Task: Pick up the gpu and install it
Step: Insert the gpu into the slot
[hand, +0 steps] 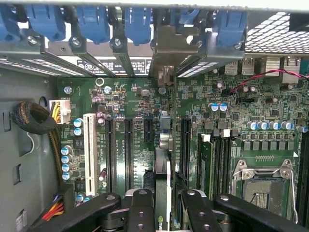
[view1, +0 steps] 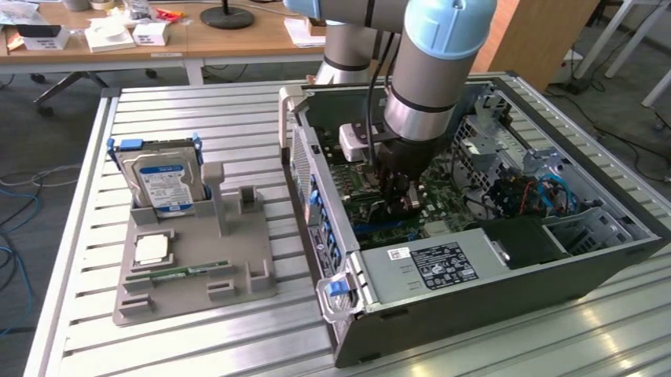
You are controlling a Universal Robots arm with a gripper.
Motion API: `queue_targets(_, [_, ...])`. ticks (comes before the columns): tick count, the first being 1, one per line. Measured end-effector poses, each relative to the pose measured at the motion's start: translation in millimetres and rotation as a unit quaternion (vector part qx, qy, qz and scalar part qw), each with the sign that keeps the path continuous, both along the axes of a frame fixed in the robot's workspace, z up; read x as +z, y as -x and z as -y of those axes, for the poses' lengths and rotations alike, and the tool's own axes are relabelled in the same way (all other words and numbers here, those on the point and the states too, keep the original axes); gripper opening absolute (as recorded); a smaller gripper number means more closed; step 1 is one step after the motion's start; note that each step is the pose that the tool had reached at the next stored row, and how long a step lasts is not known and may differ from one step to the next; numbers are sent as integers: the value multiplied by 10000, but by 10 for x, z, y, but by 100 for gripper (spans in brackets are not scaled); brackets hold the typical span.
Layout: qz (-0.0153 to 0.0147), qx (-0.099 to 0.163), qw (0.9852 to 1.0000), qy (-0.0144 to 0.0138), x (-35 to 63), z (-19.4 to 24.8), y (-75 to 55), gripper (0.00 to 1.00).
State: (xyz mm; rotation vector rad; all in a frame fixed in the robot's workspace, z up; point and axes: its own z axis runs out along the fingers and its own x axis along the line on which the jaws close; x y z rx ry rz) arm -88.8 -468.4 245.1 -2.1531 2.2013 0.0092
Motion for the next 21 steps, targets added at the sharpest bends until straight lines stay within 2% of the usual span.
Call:
queue_targets(4, [0,-32,10000,31,0,0,1,26])
queue_targets(6, [0,-64,10000,60,0,0,1,26])
queue_targets(7, [0,-86,9999,84,1,1,0,26])
queue_targets(21, [-1,-172,9998,91,-3,-5,0,26])
